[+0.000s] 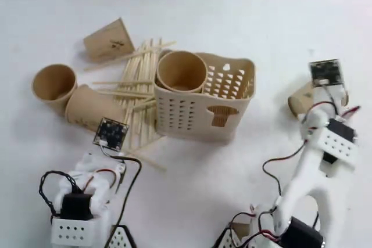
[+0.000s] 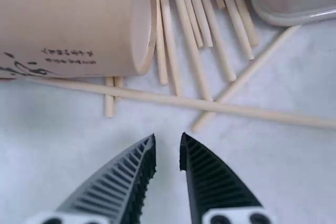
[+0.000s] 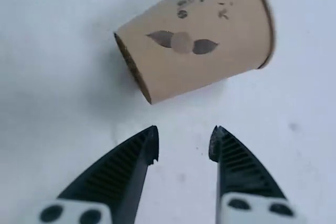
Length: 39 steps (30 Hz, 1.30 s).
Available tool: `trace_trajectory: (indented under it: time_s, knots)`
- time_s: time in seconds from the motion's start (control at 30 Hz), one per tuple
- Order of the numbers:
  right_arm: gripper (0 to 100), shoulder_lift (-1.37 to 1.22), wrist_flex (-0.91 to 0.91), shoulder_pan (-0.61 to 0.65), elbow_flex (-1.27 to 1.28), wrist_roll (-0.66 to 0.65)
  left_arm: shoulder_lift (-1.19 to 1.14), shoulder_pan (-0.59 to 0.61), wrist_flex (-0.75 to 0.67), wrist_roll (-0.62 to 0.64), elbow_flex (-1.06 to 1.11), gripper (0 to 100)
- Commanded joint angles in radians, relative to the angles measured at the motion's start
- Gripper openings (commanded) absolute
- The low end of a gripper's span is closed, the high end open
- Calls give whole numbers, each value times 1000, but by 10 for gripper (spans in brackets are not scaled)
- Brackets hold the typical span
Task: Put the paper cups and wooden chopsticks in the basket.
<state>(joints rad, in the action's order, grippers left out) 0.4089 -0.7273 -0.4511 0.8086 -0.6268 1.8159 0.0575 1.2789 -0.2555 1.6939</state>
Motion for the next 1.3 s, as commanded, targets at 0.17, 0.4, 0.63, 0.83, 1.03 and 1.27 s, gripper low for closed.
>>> trace_trajectory:
  time_s: [0.17,0.4,0.63,0.83,1.03,1.27]
  knots:
    - [170,1,163,-28,75,423,5,4,5,-3,0,95]
    - [173,-5,268,59,86,657,5,4,5,-3,0,95]
    - [170,-10,403,133,81,686,5,4,5,-3,0,95]
    - [170,-41,417,136,118,537,5,4,5,-3,0,95]
    - [170,-211,501,139,97,466,5,4,5,-3,0,95]
    - [170,-280,538,122,126,358,5,4,5,-3,0,95]
